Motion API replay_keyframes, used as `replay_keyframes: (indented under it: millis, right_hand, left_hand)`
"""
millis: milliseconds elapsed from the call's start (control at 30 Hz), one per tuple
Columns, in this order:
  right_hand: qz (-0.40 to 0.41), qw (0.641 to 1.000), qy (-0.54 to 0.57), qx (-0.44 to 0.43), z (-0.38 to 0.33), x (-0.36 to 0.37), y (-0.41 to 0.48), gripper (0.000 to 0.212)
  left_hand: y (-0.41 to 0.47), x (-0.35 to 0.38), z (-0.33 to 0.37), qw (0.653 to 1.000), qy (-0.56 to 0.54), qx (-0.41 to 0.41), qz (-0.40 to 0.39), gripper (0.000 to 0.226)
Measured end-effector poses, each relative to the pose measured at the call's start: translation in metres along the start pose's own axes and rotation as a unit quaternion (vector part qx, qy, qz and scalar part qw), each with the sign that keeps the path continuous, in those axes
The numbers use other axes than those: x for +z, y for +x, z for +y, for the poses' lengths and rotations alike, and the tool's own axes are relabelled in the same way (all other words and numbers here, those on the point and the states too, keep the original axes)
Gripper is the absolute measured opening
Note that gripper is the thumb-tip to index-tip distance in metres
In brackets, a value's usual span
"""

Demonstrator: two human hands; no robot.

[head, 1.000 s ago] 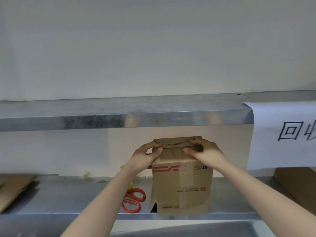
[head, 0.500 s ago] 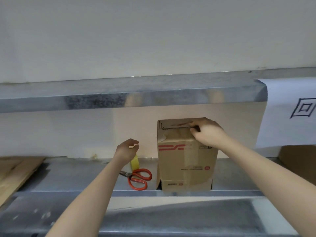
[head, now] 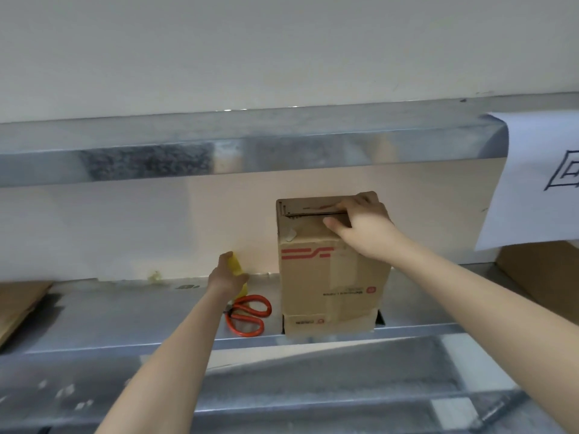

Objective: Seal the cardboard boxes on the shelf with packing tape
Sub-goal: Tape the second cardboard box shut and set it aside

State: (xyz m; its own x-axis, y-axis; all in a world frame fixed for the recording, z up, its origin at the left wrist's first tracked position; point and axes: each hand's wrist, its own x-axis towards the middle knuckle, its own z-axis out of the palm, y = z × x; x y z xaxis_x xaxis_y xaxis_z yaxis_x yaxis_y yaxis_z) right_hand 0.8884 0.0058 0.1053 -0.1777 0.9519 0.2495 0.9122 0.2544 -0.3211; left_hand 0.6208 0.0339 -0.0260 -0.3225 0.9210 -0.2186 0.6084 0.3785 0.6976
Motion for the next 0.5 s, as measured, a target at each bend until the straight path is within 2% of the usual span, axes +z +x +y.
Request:
replay_keyframes:
  millis: [133, 200, 367, 500]
  right_hand:
    - [0.031, 0.997, 0.011, -0.065, -0.004, 0.002, -0.001, 0.033]
    - [0.042, 0.995, 0.013, -0.086, -0.008, 0.002, 0.001, 0.028]
    - [0.060, 0.996, -0.007, -0.066, -0.024, -0.008, 0.001, 0.027]
    - [0.102, 0.991, -0.005, -0.083, -0.037, -0.015, 0.004, 0.032]
  left_hand:
    - [-0.006, 0.001, 0.006, 0.997, -0.059, 0.011, 0.047, 0.059]
    - [-0.009, -0.006, 0.011, 0.986, -0.156, 0.016, 0.053, 0.054]
    - [-0.034, -0.052, 0.041, 0.899, -0.435, 0.031, 0.019, 0.045]
    - [-0.050, -0.078, 0.059, 0.820, -0.571, 0.033, -0.017, 0.042]
